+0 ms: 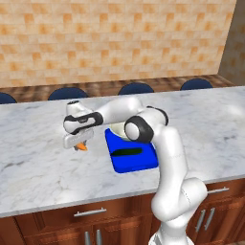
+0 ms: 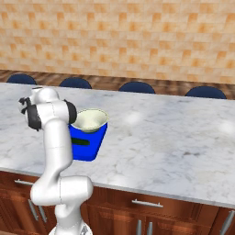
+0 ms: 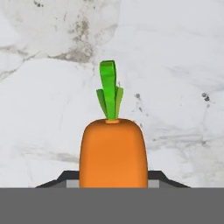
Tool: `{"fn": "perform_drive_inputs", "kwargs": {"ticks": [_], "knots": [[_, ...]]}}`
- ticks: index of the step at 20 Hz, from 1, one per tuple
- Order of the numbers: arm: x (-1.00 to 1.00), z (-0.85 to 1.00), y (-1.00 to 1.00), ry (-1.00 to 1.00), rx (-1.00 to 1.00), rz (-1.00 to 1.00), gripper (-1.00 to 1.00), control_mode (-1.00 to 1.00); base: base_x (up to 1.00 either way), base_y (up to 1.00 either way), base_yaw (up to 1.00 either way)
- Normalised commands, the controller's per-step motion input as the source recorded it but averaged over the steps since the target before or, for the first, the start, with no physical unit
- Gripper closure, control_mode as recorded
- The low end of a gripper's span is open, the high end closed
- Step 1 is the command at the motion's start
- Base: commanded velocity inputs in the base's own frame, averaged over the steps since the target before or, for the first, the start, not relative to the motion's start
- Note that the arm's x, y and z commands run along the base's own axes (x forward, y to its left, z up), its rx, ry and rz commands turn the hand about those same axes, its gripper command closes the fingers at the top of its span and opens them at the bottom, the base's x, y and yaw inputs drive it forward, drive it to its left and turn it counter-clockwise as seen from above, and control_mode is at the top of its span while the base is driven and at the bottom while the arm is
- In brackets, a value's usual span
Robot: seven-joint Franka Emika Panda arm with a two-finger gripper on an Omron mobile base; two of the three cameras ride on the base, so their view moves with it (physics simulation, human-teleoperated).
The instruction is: Place the two vegetables and bowl onto the tray for setting up a vegetable dip station.
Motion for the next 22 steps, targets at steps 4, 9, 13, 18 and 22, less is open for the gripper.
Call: {"fn": "perform_drive_inputs", "kwargs": {"ticks": [4, 9, 13, 18, 22], "knots": [[-0.43, 0.14, -0.19, -0.01, 0.02, 0.17, 1.00, -1.00, 0.00, 0.00, 0.00], [-0.49, 0.16, -0.27, -0.09, 0.08, 0.15, 1.00, -1.00, 0.00, 0.00, 0.00], [-0.49, 0.21, -0.29, -0.14, 0.18, 0.08, 1.00, -1.00, 0.00, 0.00, 0.00], [-0.47, 0.23, -0.31, -0.07, 0.21, 0.04, 1.00, -1.00, 0.00, 0.00, 0.00], [-0.43, 0.20, -0.35, -0.08, 0.15, 0.09, 1.00, -1.00, 0.00, 0.00, 0.00]]}}
